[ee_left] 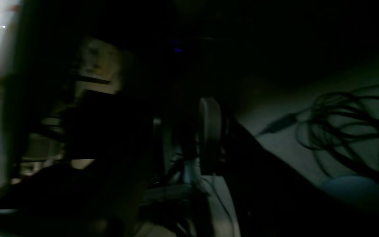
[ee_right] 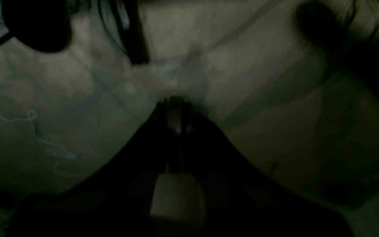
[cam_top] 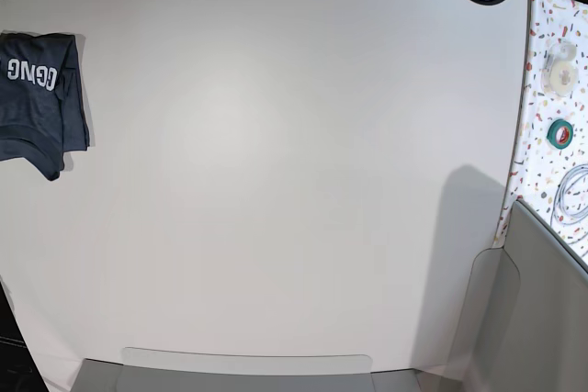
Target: Layout the t-shirt on the table in an organized manner, then fold the t-shirt properly
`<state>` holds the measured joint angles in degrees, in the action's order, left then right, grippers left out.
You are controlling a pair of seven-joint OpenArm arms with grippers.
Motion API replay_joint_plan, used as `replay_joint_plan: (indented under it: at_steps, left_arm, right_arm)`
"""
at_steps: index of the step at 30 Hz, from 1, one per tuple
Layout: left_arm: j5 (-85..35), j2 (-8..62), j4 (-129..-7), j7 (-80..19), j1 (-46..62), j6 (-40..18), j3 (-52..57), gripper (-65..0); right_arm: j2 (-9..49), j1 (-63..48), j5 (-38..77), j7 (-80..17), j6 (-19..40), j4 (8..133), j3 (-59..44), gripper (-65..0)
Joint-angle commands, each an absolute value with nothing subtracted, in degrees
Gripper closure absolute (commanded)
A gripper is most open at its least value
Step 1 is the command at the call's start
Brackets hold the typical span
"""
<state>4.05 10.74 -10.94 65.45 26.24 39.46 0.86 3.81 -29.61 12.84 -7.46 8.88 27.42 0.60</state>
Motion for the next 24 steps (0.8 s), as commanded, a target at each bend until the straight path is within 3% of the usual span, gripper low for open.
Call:
replay_joint_plan:
  at_steps: [1, 6, 12, 17, 24]
  left_arm:
    - [3.8, 10.5, -10.2, 64.0, 25.2, 40.0, -1.0, -14.4]
    - [3.5, 7.3, -8.7, 51.9, 21.1, 38.5, -10.9, -14.4]
    - [3.4, 5.2, -8.7, 35.7, 17.3, 19.6, -11.5, -14.1]
    - [3.4, 5.1, -8.7, 25.3, 13.8, 9.9, -11.5, -14.1]
    - [3.4, 5.2, -8.7, 21.8, 11.2, 8.6, -11.5, -14.3]
  right_arm:
    - [2.4, -27.4, 12.7, -6.3, 8.7, 24.2, 0.7, 0.0]
    - [0.0, -18.2, 9.9, -2.1, 8.7, 16.7, 0.7, 0.0]
    - [-2.7, -10.6, 3.5, -1.9, 8.6, 15.4, 0.3, 0.0]
    - [-4.5, -4.8, 3.6, -1.8, 8.3, 11.9, 0.2, 0.0]
    - [-7.3, -0.3, 3.6, -2.1, 8.3, 9.1, 0.2, 0.0]
